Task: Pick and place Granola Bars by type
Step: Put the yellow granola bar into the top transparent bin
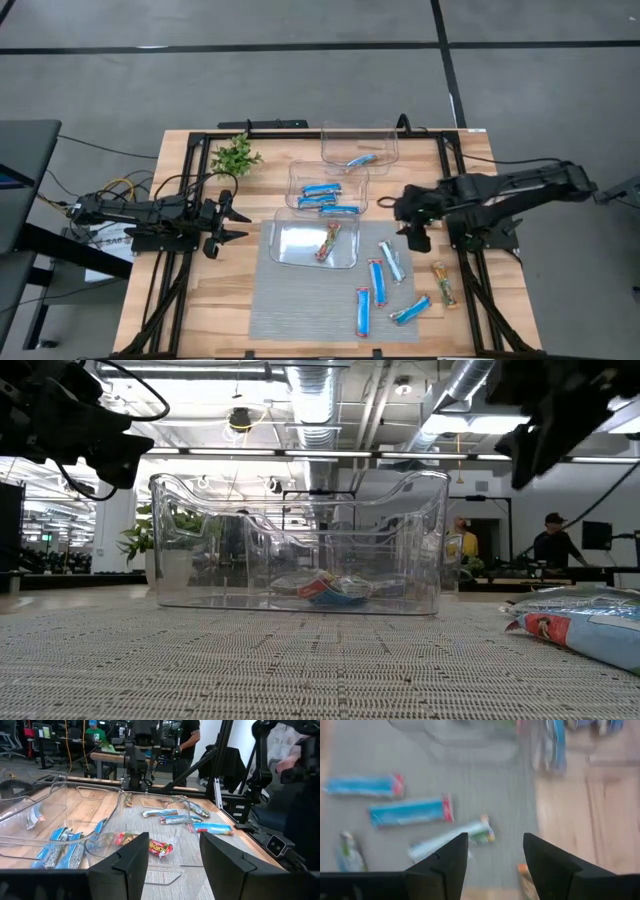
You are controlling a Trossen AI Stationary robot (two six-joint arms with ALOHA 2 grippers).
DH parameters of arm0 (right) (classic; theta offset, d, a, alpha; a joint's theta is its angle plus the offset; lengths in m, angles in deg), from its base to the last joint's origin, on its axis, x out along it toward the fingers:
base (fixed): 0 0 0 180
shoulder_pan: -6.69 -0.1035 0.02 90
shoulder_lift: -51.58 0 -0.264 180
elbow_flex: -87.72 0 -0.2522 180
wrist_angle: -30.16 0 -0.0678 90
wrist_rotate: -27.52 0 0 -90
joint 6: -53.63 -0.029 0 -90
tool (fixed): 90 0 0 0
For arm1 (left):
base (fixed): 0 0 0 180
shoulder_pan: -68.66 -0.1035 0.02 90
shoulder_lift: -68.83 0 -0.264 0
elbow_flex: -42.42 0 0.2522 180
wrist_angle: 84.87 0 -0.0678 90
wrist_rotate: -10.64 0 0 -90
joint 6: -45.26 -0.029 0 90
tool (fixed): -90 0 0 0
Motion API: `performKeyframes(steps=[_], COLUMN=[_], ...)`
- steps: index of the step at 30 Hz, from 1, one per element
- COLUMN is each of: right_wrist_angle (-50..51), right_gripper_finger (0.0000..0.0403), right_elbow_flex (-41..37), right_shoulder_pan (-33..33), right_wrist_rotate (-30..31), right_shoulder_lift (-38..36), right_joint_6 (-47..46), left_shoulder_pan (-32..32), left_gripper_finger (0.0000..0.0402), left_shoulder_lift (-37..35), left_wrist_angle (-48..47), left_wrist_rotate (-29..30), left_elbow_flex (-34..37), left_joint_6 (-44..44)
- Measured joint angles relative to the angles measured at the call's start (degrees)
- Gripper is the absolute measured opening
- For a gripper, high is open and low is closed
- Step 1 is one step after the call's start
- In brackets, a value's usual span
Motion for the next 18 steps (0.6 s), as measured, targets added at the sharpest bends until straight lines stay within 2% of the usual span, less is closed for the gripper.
performKeyframes(steps=[5, 11, 18], right_wrist_angle=[5.7, 13.6, 14.8], right_gripper_finger=[0.0184, 0.0184, 0.0184], right_elbow_flex=[3.8, 6.8, 7.3], right_shoulder_pan=[1.1, 3.4, 5.1], right_wrist_rotate=[2.0, 8.2, 10.0], right_shoulder_lift=[9.0, 18.2, 25.8], right_joint_6=[0.3, 0.3, 0.1], left_shoulder_pan=[0.0, 0.0, 0.0], left_gripper_finger=[0.0168, 0.0168, 0.0168], left_shoulder_lift=[0.0, 0.0, 0.0], left_wrist_angle=[0.0, 0.0, 0.0], left_wrist_rotate=[0.0, 0.0, 0.0], left_elbow_flex=[0.0, 0.0, 0.0], left_joint_6=[0.0, -0.1, -0.1])
